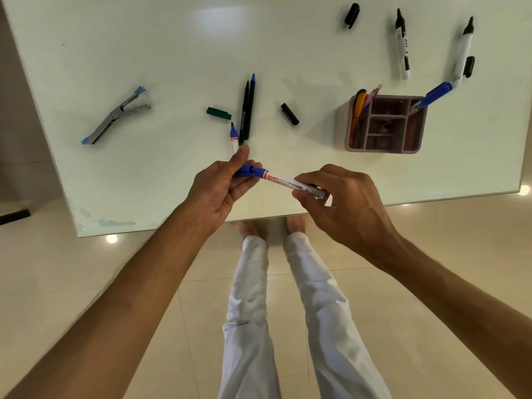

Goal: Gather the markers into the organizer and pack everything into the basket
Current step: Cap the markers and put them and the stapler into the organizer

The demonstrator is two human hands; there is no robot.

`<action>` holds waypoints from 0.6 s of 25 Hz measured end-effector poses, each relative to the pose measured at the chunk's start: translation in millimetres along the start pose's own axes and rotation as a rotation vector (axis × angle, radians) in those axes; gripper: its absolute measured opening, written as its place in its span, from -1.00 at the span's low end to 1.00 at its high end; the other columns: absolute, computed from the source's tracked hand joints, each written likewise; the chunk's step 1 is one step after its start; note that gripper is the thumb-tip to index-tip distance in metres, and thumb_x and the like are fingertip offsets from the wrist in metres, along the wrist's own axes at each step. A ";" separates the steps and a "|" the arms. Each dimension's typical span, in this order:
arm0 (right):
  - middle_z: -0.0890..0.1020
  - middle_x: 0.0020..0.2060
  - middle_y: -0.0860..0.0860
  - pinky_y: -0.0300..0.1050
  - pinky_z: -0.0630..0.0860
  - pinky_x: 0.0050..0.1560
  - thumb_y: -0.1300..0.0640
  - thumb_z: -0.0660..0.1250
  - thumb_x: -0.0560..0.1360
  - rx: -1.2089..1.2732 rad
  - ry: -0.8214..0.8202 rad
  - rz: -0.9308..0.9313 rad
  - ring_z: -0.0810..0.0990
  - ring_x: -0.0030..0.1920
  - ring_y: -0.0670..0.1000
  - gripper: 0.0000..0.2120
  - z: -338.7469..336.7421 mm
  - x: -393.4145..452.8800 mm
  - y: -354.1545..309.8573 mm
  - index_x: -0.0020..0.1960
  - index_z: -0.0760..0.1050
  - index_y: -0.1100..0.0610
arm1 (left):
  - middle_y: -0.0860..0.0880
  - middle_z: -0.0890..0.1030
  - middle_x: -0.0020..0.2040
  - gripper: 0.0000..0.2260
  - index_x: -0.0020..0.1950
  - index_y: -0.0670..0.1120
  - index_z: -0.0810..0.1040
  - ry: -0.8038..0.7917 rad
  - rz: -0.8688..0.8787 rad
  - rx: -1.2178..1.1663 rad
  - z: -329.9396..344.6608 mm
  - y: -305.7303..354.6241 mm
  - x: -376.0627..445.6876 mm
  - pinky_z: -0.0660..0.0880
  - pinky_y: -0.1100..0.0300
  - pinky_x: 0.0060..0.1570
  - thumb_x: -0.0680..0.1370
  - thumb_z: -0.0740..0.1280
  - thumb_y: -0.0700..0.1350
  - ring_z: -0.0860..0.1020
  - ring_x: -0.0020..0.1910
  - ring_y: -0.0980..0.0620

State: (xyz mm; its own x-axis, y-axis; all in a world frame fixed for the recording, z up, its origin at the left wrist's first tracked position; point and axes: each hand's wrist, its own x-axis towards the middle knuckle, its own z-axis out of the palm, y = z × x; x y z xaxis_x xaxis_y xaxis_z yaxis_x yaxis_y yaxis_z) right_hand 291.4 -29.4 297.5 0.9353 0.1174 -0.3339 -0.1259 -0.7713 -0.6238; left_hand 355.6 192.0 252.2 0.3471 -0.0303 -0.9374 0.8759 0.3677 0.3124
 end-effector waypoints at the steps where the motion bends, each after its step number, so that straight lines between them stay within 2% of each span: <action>1: 0.72 -0.12 0.01 0.08 0.60 -0.23 0.03 0.44 0.60 0.001 0.000 -0.007 0.60 -0.25 0.08 -0.79 -0.9 0.5 0.1 0.18 0.72 0.08 | -0.22 0.77 -0.04 -0.59 0.05 -0.22 0.54 -0.002 0.021 0.021 2.0 -0.5 -0.6 0.70 0.16 -0.14 0.39 0.58 -0.02 0.78 -0.04 -0.08; 4: 0.71 -0.14 0.03 0.10 0.61 -0.22 0.04 0.43 0.61 -0.002 -0.012 -0.020 0.60 -0.25 0.09 -0.79 -3.2 3.0 1.3 0.17 0.72 0.09 | -0.20 0.78 -0.05 -0.65 -0.01 -0.20 0.53 0.011 0.087 0.059 6.9 -0.4 -3.5 0.70 0.17 -0.14 0.42 0.58 -0.02 0.78 -0.04 -0.08; 8: 0.72 -0.09 0.05 0.12 0.63 -0.16 0.03 0.41 0.62 -0.003 -0.049 -0.007 0.62 -0.21 0.08 -0.77 -0.8 5.9 -0.5 0.20 0.70 0.11 | -0.20 0.78 -0.08 -0.71 -0.12 -0.16 0.47 0.060 0.200 0.140 14.3 -5.2 -13.4 0.72 0.06 0.00 0.49 0.56 -0.07 0.78 -0.02 -0.12; 11: 0.68 -0.07 0.05 0.01 0.59 -0.19 0.01 0.31 0.69 0.025 -0.078 -0.015 0.56 -0.22 0.03 -0.73 3.7 6.4 -7.4 0.25 0.63 0.16 | -0.23 0.76 -0.08 -0.70 -0.19 -0.14 0.43 0.144 0.282 0.071 26.4 -9.3 -22.3 0.71 0.01 0.01 0.56 0.53 -0.14 0.78 -0.05 -0.17; 15: 0.54 -0.25 0.00 -0.04 0.45 -0.29 -0.07 0.12 0.75 -0.046 -0.082 0.053 0.48 -0.33 0.07 -0.65 7.7 2.2 -17.8 0.17 0.53 0.18 | -0.27 0.73 -0.10 -0.69 -0.24 -0.12 0.40 0.159 0.355 0.118 48.8 -16.2 -34.3 0.71 0.03 -0.06 0.60 0.48 -0.20 0.77 -0.09 -0.22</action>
State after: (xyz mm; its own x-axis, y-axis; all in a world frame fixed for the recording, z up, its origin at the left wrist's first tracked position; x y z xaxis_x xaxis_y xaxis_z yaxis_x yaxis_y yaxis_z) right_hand 293.1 -10.7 302.5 0.8972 0.1246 -0.4237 -0.1578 -0.8056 -0.5711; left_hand 345.8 141.8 286.8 0.5867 0.2270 -0.7773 0.7467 0.2198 0.6278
